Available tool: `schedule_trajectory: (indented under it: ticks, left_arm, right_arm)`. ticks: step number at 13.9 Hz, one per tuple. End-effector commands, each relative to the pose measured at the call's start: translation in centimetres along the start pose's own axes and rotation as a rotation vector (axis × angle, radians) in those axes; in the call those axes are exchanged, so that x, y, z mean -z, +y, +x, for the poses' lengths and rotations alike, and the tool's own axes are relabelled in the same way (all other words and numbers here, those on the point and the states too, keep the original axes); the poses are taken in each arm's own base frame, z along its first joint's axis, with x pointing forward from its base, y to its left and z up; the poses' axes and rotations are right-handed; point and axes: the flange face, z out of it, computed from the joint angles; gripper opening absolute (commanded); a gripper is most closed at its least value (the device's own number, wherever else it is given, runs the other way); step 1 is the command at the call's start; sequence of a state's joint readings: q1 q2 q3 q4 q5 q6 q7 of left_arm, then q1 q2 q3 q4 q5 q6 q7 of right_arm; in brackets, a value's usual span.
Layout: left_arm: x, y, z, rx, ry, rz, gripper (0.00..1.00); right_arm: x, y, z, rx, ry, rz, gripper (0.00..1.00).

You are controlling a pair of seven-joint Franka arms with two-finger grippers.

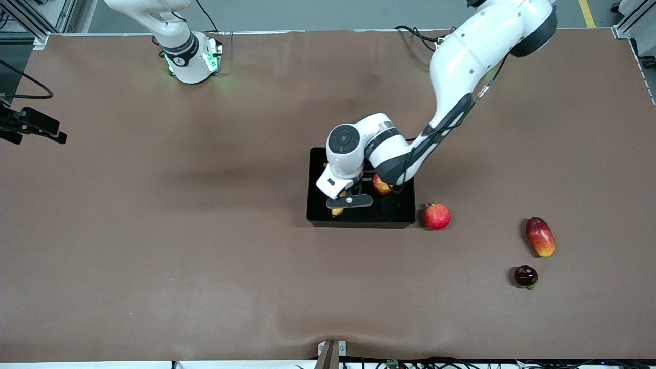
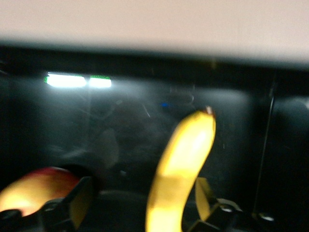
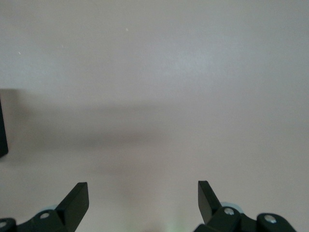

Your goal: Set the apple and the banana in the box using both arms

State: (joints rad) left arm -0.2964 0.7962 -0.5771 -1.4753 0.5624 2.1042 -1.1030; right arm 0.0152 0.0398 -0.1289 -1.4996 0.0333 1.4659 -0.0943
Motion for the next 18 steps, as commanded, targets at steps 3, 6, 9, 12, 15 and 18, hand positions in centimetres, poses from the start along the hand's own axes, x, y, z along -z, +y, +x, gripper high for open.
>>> schedule_trajectory:
  ticks: [3,6,9,12,15,18]
  left_arm:
    - [14.3,-6.3,3.1,0.159,0.063,-0.011,1.0]
    - [20.7,-12.6,5.6,0.232,0.122,0.035,1.0]
    - [25.5,-20.2,7.6,0.169,0.094,0.047,1.0]
    - [28.4,-27.2,8.9,0.106,0.037,0.032,1.0]
    - [30.3,-31.9,8.7,0.078,-0.017,0.02,1.0]
    - [32.7,-35.7,7.2,-0.012,-0.034,0.042,1.0]
  right_arm:
    - [0.8,0.9,-0.1,0.028,0.006,0.022,1.0]
    - [0.7,1.0,0.4,0.027,0.041,0.018,1.0]
    - [0.2,1.3,0.9,0.022,0.07,0.011,1.0]
    - [0.3,2.1,0.8,0.011,0.072,0.002,1.0]
    - [0.1,1.4,1.1,0.01,0.077,0.004,1.0]
    - [0.2,0.8,1.1,-0.006,0.075,0.006,1.0]
